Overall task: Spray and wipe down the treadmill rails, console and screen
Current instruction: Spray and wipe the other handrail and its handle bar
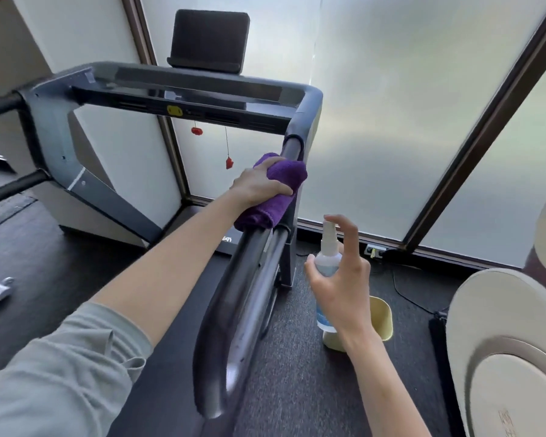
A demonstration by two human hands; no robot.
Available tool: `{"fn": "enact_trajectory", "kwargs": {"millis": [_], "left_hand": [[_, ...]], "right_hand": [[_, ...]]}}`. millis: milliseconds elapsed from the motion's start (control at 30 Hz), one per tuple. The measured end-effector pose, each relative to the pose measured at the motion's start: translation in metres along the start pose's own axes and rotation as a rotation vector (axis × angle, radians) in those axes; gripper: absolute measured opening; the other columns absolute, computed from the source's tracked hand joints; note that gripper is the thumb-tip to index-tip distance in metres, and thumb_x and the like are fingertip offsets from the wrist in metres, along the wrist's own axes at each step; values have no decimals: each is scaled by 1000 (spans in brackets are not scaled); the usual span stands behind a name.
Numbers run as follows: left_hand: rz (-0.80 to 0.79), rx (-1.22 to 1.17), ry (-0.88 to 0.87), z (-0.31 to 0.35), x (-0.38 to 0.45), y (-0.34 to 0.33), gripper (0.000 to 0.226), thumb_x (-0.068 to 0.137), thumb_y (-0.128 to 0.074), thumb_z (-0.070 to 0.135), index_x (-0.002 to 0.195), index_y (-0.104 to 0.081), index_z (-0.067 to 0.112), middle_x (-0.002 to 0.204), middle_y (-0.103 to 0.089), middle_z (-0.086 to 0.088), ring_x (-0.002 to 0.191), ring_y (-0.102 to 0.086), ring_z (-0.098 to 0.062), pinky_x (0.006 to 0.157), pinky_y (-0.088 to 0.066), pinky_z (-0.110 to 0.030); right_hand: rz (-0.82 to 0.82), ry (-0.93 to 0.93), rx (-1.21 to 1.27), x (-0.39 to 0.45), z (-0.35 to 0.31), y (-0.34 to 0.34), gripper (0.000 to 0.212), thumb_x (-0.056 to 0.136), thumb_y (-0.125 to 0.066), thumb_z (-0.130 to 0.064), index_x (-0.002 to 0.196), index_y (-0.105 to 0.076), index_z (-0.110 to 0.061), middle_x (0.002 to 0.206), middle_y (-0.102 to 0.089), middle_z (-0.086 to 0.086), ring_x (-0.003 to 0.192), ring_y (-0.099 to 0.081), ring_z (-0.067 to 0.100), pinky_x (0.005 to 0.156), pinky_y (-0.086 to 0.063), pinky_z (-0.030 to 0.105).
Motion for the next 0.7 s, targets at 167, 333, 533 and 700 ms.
{"fn": "enact_trajectory", "kwargs": {"millis": [167,333,533,700], "left_hand": [[-48,-364,0,-17,-62,-3,68,59,-75,30,123,-53,36,111,-62,5,99,-62,-15,83,-51,-28],[-39,-422,22,-30,-125,-3,62,62,-76,23,117,-54,38,111,-64,2,99,-64,-16,86,-53,-30],[159,-91,111,-39,-219,6,71,58,-69,47,123,-45,60,113,-63,6,103,-60,-16,96,-48,-36],[343,103,109,-39,-259,7,66,65,-68,54,122,-37,64,104,-54,6,99,-59,-23,94,-47,-40]], "right_hand": [[-64,-19,66,-17,-9,3,65,82,-65,6,121,-40,-40,52,-47,9,40,-50,24,41,-48,32],[-103,2,122,-30,-22,1,67,82,-64,8,122,-40,-40,60,-51,19,43,-52,34,39,-49,41],[-166,35,140,-51,-31,-6,66,81,-64,7,123,-41,-38,61,-51,15,44,-51,31,40,-46,33],[-148,40,123,-51,-34,-12,67,81,-65,8,124,-41,-37,64,-54,14,46,-55,33,41,-48,36]]}}
Point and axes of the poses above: each hand's wrist, its own x-axis towards the middle knuckle, its own y-axis out of the back of the hand, z = x × y, the point moved 8 cm from there along x, towards the middle knuckle
